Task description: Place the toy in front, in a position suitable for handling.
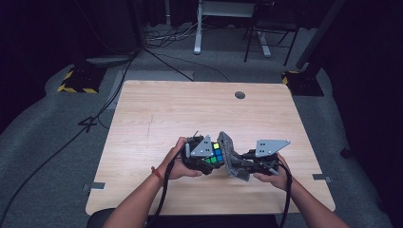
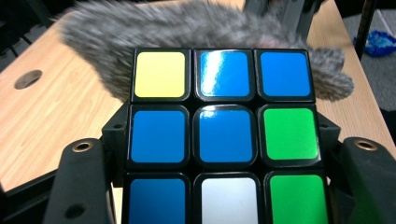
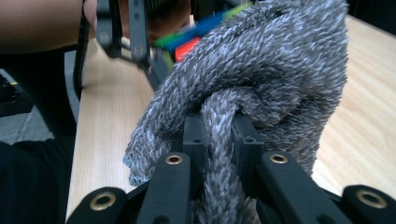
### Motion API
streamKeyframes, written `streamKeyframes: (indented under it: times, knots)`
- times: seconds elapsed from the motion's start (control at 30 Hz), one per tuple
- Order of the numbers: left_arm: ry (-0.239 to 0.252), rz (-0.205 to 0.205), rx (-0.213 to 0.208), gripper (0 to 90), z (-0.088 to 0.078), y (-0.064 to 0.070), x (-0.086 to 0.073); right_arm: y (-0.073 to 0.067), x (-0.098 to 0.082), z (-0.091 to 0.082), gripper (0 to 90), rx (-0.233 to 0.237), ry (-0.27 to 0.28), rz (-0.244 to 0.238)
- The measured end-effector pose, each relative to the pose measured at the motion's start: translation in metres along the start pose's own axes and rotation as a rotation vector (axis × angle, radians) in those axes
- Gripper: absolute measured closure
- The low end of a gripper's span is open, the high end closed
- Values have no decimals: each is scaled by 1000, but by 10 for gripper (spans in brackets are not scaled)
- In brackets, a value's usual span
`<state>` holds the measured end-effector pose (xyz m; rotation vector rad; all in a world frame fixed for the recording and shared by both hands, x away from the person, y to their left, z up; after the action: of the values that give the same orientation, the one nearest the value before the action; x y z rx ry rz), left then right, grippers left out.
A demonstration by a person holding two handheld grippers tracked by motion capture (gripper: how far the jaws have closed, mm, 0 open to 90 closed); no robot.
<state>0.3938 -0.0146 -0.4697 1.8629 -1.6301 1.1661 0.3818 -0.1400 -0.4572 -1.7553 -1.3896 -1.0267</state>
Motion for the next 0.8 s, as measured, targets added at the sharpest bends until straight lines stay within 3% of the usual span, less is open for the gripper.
streamKeyframes:
  times: [0.27,0.37,0.5,0.6,0.7,0.8]
  knots:
    - [-44,31,-39,336,12,14,-2,-3,11,-3,792,-1,55,-8]
    - [-45,36,-41,336,13,15,-3,0,10,-1,793,-33,29,-12]
    - [-3,32,-45,336,6,16,4,12,2,0,793,-83,-13,8]
    - [14,36,-38,336,1,16,6,17,-6,2,793,-82,-37,38]
    - [32,28,-28,336,-2,14,8,20,-17,5,793,-109,-107,23]
    - [59,23,-31,336,-5,14,12,22,-25,8,793,-91,-124,48]
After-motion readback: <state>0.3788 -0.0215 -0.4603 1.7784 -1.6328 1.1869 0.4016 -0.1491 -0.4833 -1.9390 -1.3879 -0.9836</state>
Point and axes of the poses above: each handheld gripper's, and its own axes: z roughly forward along the jaws, x roughly out of its top, y roughly to its right, the point moved 8 cm from there along z, roughly forward along the jaws, and after that the axes turned 3 degrees about x, right-handed, at the moved point
